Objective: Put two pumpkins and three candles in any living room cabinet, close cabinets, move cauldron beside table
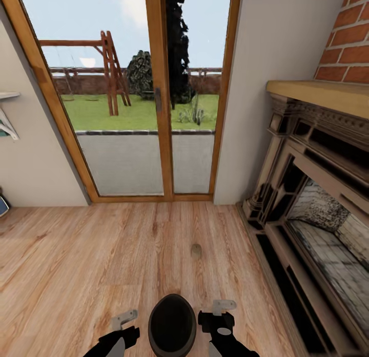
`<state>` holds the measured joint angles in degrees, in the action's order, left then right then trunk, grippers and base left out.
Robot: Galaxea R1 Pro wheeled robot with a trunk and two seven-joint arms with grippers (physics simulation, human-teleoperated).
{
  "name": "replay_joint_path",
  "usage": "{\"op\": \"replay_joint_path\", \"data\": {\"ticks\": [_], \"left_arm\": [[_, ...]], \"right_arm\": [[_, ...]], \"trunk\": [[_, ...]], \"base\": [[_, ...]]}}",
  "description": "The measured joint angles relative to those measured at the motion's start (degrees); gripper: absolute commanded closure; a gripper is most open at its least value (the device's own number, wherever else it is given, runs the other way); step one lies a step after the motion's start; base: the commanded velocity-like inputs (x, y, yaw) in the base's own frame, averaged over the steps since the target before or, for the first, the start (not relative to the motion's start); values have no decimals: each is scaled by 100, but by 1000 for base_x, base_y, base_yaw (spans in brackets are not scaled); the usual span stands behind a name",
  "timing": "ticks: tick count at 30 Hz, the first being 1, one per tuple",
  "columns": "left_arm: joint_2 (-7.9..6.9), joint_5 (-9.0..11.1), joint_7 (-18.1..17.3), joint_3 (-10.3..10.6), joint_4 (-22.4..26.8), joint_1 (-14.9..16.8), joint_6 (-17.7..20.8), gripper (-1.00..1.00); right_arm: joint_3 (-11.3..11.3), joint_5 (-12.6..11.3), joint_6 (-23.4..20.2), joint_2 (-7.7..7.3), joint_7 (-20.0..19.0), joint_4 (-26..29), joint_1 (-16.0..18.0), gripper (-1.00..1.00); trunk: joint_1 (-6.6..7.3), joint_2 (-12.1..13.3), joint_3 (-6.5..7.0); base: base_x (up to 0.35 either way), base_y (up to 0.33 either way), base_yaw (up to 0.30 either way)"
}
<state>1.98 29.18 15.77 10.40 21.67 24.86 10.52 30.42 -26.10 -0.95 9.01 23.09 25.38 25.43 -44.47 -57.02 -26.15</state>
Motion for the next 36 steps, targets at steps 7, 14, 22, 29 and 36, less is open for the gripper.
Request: {"op": "replay_joint_path", "data": {"ticks": [7, 14, 22, 29, 36], "left_arm": [[12, -8, -1, 30, -3, 0, -33, -100], [22, -27, 0, 32, -9, 0, -40, -100], [84, -27, 0, 184, -9, 0, -46, -100], [129, 16, -57, 527, -47, -17, -578, -100], [145, 13, -77, 696, -156, -18, -687, -100]], "right_arm": [[3, 0, 10, 0, 0, -3, 0, -100], [4, 1, 26, -2, -29, -18, 0, -100], [91, -5, 33, 4, -38, -14, 0, -100], [128, 13, 201, 4, -33, -51, -1, -100], [477, 8, 358, -1, -25, -57, -1, -100]], "trunk": [[154, 281, 126], [308, 562, 252], [440, 805, 360], [442, 804, 360], [443, 804, 360]], "base": [[0, 0, 0], [0, 0, 0], [0, 0, 0], [86, 0, 0], [260, 0, 0]]}}
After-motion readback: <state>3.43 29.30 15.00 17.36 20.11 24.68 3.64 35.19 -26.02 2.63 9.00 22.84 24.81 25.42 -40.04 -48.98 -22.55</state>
